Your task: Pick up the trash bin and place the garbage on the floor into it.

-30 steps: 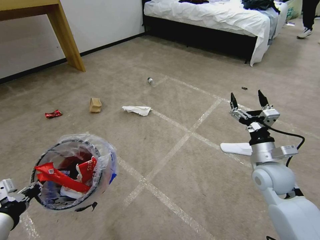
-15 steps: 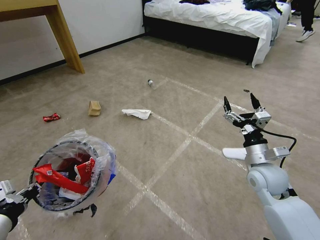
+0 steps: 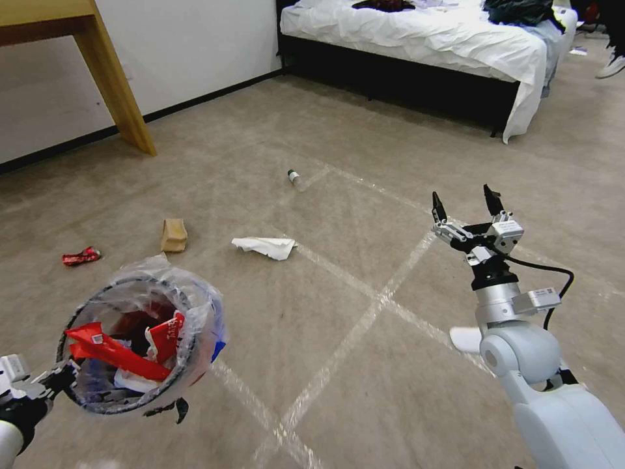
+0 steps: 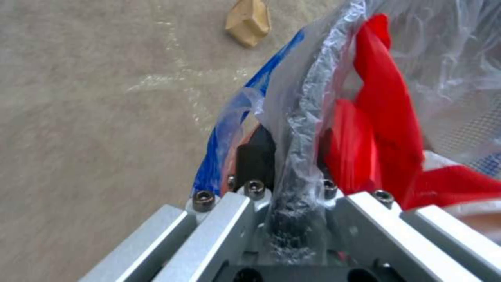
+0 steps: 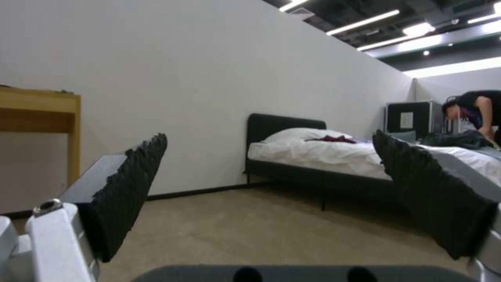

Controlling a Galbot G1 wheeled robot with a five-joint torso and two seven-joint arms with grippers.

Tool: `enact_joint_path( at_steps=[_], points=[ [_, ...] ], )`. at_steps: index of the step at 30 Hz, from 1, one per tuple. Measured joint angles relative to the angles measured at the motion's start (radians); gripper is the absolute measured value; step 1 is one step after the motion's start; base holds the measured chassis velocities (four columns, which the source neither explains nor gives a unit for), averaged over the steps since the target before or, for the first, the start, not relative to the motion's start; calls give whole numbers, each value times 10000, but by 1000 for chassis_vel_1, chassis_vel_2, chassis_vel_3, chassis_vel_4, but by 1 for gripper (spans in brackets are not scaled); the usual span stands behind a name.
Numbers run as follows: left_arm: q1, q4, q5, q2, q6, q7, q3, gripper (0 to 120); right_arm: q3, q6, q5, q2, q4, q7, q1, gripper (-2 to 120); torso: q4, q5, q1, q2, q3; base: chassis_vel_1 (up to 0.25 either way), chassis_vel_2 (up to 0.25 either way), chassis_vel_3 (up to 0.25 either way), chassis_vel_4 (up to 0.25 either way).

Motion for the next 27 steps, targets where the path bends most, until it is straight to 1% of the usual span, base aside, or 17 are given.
enact_joint_path(
  at_steps=[4,5,6,14,17,20,27],
  points=[
    [15,39,47,15,-3,85,-8,1,-52,0,-19,10,-6,8,-2,100,-2,-3,0,0,1,-270,255,251,-259],
    [26,45,77,15,-11,120,-10,1,-68,0,-21,6,-6,11,0,100,2,7,-2,0,-1,-270,266,268,-258],
    [21,58,92,17,-41,148,-11,1,-94,1,-22,-7,-6,15,12,100,0,0,-1,0,0,-261,256,268,-237],
    [69,64,101,37,-75,182,-53,1,-172,6,-49,-18,-18,17,23,100,1,2,-1,0,-1,-264,244,249,-244],
    [95,55,132,42,-73,181,-63,1,-202,66,-48,-1,-34,12,-18,100,0,2,1,0,2,-197,216,182,-203],
    [99,104,219,58,-59,138,-89,1,-232,130,-57,2,-76,-10,-31,100,0,2,3,-1,2,-142,112,88,-130],
    [73,281,297,83,-138,64,-119,1,-228,152,-59,-59,-77,-24,-32,100,0,-1,-4,0,-4,10,-8,-6,5]
  ],
)
